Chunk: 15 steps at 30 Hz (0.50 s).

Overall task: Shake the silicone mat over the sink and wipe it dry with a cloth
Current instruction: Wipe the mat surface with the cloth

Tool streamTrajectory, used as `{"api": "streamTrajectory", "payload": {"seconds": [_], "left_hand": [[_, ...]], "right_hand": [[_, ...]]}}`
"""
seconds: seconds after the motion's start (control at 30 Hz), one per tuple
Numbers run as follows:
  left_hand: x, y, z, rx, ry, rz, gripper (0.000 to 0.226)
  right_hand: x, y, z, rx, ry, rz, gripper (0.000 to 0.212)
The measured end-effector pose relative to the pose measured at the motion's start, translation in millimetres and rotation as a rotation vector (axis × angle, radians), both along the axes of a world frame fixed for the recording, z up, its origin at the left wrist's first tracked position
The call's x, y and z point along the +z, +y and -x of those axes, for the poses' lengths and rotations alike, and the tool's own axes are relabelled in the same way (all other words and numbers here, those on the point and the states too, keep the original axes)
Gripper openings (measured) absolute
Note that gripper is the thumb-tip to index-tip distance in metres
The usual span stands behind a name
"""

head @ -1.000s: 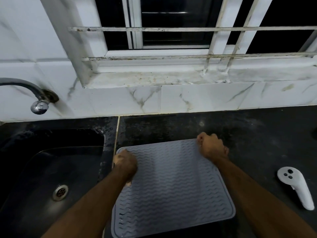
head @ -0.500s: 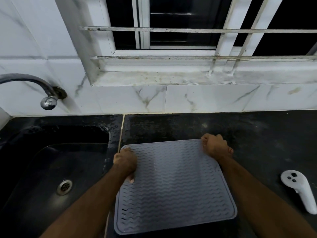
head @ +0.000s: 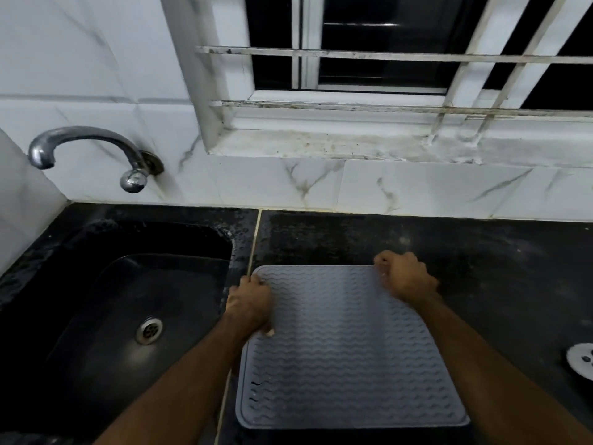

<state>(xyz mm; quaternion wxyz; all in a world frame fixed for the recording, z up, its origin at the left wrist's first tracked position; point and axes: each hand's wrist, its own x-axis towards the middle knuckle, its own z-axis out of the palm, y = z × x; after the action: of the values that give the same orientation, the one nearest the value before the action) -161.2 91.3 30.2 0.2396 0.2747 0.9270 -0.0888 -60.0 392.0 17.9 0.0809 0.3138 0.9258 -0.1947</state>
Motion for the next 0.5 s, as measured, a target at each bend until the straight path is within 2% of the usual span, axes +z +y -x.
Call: {"api": "streamTrajectory", "payload": {"seconds": [0.1,0.2,0.3,0.4,0.5], "left_hand": [[-3,-7,-1,-0.006,0.063,0.014,0.084],[-2,-7,0,-0.009,0.086,0.063,0.087],[-3,-8,-1,0.026,0.057,0.106,0.101],[-1,-8,-2,0.047,0.050,0.119,0.100],[3,-4,-1,0.012,0.065,0.152,0.098]], "right_hand": [[0,-72,36,0.323,0.114,0.068,0.032],[-2,-138,72,0.502,0.089,0.134,0.043],[-10,-167,95,0.562,0.015,0.183,0.051],[-19,-174,104,0.557,-0.009,0.176,0.055],[-19,-172,103,0.601,0.001,0.130,0.050]]}}
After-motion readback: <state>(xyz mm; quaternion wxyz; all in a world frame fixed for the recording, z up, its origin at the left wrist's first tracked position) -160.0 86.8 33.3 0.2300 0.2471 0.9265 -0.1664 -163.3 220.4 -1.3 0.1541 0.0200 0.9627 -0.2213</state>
